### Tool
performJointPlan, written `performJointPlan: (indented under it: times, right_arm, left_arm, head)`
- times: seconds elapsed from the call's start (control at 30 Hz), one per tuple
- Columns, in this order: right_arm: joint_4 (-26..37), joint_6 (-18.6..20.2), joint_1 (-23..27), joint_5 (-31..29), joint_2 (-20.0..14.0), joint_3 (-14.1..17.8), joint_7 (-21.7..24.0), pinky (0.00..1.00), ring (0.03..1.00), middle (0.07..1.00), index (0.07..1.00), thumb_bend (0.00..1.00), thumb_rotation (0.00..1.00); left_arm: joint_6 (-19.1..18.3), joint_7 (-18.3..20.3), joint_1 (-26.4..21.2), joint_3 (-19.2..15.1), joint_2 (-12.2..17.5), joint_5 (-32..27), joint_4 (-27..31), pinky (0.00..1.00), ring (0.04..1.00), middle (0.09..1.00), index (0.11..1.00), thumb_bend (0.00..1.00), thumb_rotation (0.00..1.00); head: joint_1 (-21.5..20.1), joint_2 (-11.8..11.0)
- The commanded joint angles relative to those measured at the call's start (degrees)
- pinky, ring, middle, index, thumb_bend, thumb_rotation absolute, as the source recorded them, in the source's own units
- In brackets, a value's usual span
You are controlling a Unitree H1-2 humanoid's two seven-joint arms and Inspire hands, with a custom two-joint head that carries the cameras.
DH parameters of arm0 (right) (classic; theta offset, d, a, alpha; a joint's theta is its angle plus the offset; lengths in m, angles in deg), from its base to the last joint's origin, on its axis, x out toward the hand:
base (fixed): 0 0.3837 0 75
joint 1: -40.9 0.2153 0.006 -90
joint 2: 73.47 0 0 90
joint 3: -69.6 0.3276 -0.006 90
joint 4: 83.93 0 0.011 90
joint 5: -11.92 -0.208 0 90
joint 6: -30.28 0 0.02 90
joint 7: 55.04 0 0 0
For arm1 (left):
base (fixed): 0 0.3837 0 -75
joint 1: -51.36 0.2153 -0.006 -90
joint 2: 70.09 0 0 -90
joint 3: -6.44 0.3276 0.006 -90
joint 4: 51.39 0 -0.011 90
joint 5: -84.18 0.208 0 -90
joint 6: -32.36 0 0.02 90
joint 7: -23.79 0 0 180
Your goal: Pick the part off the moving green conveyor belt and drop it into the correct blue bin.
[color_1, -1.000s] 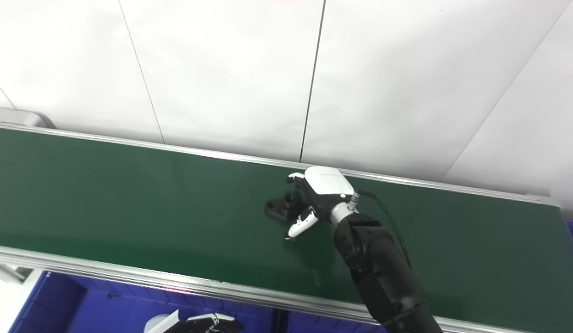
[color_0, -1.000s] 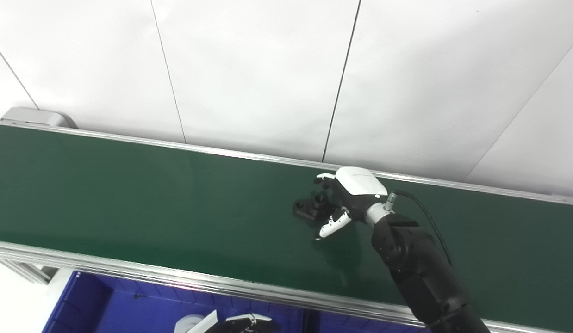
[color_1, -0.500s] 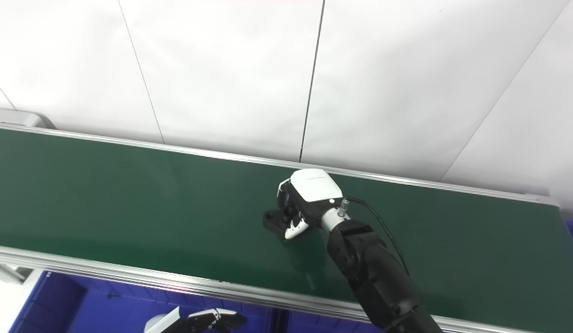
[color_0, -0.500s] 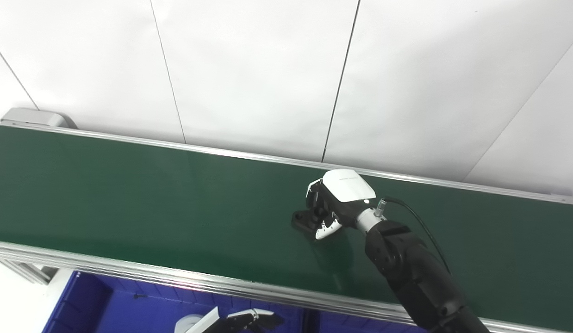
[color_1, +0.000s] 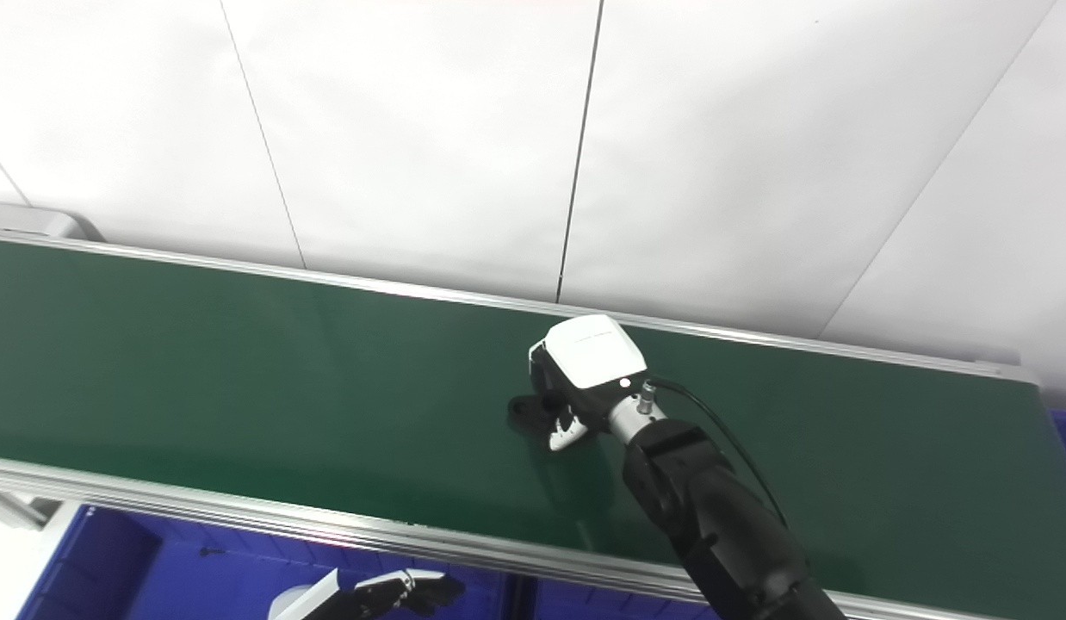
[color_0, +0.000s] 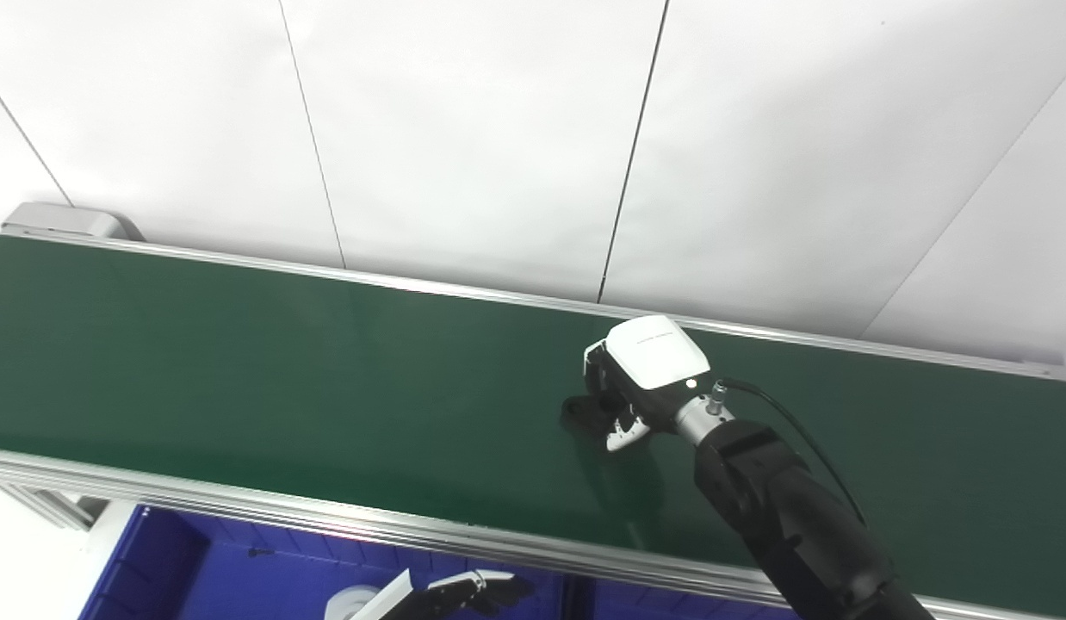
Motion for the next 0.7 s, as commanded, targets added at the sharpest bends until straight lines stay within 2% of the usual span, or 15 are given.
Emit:
performJointPlan:
  times: [0.0, 0.1, 0.2, 0.3, 0.4, 0.47, 0.53, 0.67]
  right_arm:
    - [2.51, -2.90, -2.69, -1.09, 0.04, -0.42, 1.15, 0.15, 0.211, 0.390, 0.495, 0.52, 0.00]
    - [8.04, -1.06, -4.69, -1.81, 0.18, 1.83, 0.70, 0.20, 0.264, 0.403, 0.509, 0.52, 0.00]
    - [15.92, 0.90, -7.37, -1.40, 0.35, 4.54, 1.62, 0.18, 0.246, 0.431, 0.497, 0.53, 0.00]
    - [25.36, 2.64, -10.28, -1.28, 0.55, 7.71, 4.88, 0.17, 0.243, 0.399, 0.507, 0.52, 0.00]
    - [32.61, 3.81, -12.98, -1.48, 1.28, 10.75, 7.79, 0.21, 0.296, 0.412, 0.519, 0.52, 0.00]
    - [36.65, 4.61, -14.98, -0.97, 1.79, 12.52, 9.21, 0.23, 0.311, 0.408, 0.520, 0.52, 0.00]
    - [39.42, 4.94, -16.73, -0.78, 2.19, 14.03, 10.30, 0.22, 0.287, 0.461, 0.490, 0.53, 0.00]
    - [44.36, 3.99, -21.78, -1.81, 2.30, 17.09, 10.36, 0.20, 0.258, 0.470, 0.484, 0.53, 0.00]
  left_arm:
    - [2.05, -0.73, 0.47, -0.36, 0.20, -0.42, 1.80, 0.77, 0.814, 0.842, 0.816, 0.93, 0.22]
    - [2.06, -0.85, 0.60, -0.41, 0.03, -0.30, 1.91, 0.78, 0.818, 0.844, 0.817, 0.92, 0.22]
    - [2.04, -0.90, 0.76, -0.43, -0.05, -0.34, 2.15, 0.78, 0.820, 0.844, 0.818, 0.92, 0.23]
    - [2.03, -0.70, 1.00, -0.62, 0.05, -0.37, 2.59, 0.79, 0.827, 0.849, 0.823, 0.91, 0.25]
    - [2.06, -0.06, 1.28, -0.99, 0.13, -1.05, 3.05, 0.81, 0.835, 0.854, 0.826, 0.91, 0.24]
    - [2.05, 0.07, 1.46, -1.27, 0.23, -1.04, 3.48, 0.81, 0.838, 0.856, 0.828, 0.90, 0.24]
    - [2.05, 0.13, 1.54, -1.48, 0.28, -1.02, 3.79, 0.81, 0.838, 0.856, 0.829, 0.90, 0.25]
    - [2.05, 0.89, 1.70, -2.00, 0.45, -1.64, 4.44, 0.82, 0.841, 0.859, 0.830, 0.89, 0.26]
  head:
    - [-0.12, 0.23]
    - [-0.16, 0.34]
    - [-0.57, 1.07]
    - [-1.17, 1.77]
    - [-1.51, 2.45]
    - [-1.74, 3.16]
    - [-1.90, 3.71]
    - [-2.27, 4.72]
